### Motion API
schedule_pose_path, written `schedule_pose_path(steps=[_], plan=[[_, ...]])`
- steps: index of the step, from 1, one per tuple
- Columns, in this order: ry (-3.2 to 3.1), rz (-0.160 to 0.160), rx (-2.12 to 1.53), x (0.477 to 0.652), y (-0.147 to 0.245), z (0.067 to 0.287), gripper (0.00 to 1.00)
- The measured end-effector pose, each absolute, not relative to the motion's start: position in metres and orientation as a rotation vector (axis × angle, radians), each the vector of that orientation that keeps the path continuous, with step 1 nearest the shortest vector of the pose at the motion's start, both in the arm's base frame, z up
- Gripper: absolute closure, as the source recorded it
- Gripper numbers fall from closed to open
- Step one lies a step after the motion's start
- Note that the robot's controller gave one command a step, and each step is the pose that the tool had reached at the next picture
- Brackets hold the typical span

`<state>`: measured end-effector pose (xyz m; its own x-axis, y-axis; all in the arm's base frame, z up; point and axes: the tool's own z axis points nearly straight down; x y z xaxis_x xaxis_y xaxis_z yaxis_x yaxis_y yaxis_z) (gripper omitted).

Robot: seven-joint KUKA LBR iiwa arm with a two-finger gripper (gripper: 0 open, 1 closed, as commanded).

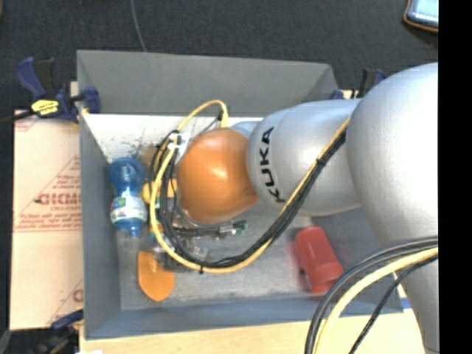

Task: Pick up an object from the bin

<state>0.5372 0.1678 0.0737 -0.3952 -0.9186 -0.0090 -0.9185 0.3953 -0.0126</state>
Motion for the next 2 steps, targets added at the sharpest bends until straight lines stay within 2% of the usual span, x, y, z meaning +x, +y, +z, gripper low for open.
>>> schedule_pose_path(steps=[2], plan=[[2.614,-0.008,-1.715,0.5376,0.1678,0.0749,1.0]])
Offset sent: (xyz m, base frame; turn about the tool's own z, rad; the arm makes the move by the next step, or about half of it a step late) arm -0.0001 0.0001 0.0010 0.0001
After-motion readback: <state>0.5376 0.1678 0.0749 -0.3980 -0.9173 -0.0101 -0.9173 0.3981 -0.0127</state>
